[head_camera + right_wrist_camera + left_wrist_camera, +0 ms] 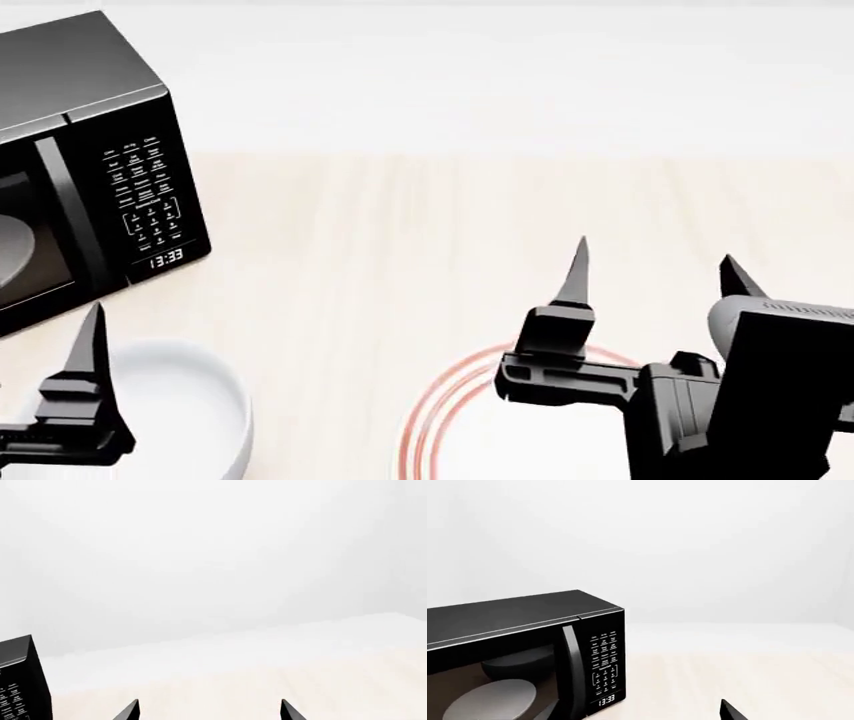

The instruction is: Put the white bowl to the right of the plate.

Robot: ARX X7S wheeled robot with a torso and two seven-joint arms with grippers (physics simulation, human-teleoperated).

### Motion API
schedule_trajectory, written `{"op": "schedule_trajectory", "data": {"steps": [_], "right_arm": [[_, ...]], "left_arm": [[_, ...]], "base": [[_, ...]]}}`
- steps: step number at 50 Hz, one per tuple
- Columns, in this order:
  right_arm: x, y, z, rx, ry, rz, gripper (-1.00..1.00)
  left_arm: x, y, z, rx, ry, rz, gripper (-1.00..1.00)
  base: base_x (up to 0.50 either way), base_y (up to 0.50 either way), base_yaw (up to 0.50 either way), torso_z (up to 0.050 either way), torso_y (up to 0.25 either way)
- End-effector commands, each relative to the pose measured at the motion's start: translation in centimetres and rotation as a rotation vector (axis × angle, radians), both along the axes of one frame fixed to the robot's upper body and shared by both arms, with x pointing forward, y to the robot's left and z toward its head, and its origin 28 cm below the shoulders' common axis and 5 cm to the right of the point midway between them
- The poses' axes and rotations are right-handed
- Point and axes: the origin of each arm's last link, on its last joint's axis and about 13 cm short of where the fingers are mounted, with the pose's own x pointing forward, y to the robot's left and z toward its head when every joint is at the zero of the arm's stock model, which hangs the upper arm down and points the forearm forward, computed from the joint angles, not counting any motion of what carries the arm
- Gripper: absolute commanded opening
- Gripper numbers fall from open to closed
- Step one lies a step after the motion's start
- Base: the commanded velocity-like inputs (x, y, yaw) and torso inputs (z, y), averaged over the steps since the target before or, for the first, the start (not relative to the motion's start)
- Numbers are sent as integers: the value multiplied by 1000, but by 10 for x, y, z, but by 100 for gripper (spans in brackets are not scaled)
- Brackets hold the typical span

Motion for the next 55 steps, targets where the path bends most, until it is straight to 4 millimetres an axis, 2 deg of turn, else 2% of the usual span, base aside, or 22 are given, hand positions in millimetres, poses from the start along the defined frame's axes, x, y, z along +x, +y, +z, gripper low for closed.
{"op": "schedule_trajectory", "data": {"steps": [1,4,6,8,12,15,16,19,23,27,28,31,34,35,36,37,39,42,55], "right_arm": [[5,3,8,-22,144,-38,100],[0,4,13,-23,121,-55,100],[-3,4,15,-60,82,-139,100],[-3,6,16,-64,102,-79,100],[-2,12,29,-59,98,3,100],[0,17,36,-62,108,83,100],[1,19,38,-63,105,144,100],[3,23,45,-50,119,208,100],[7,26,53,-32,116,253,100],[10,26,56,24,203,383,100],[13,27,58,22,196,308,100],[20,31,60,10,256,254,100],[24,38,63,1,281,237,100],[29,78,90,-31,297,396,100],[32,83,87,-46,416,411,100],[22,83,91,-61,428,412,100],[21,85,90,-130,428,329,100],[21,89,91,-134,461,378,100],[36,103,103,-102,537,369,100]], "left_arm": [[3,4,-3,-5,11,14,100],[4,9,-7,-9,17,48,100],[3,15,-11,-30,30,85,100],[3,23,-16,7,41,196,100],[-4,36,-25,-13,53,250,100],[-12,40,-27,-3,44,265,100],[-16,41,-29,73,42,327,100],[-25,43,-31,96,39,392,100],[-36,46,-35,90,22,440,100],[-42,51,-38,66,11,473,100],[-42,53,-40,59,17,481,100],[-43,59,-40,35,17,503,100],[-45,59,-40,32,15,502,100],[-48,62,-39,31,11,552,100],[-48,62,-39,30,11,553,100],[-48,62,-39,31,10,554,100],[-49,62,-39,30,8,554,100],[-48,63,-39,28,8,560,100],[-54,68,-36,10,-2,593,100]], "base": [[0,0,0,0,0],[0,0,0,0,0],[0,0,0,0,0],[0,0,0,0,0],[0,0,0,0,0],[0,0,0,0,0],[0,0,0,0,0],[0,0,0,0,0],[0,0,0,0,0],[0,0,0,0,0],[0,0,0,0,0],[0,0,0,0,0],[0,0,0,0,0],[0,0,0,0,0],[0,0,0,0,0],[0,0,0,0,0],[0,0,0,0,0],[0,0,0,0,0],[0,0,0,0,0]]}}
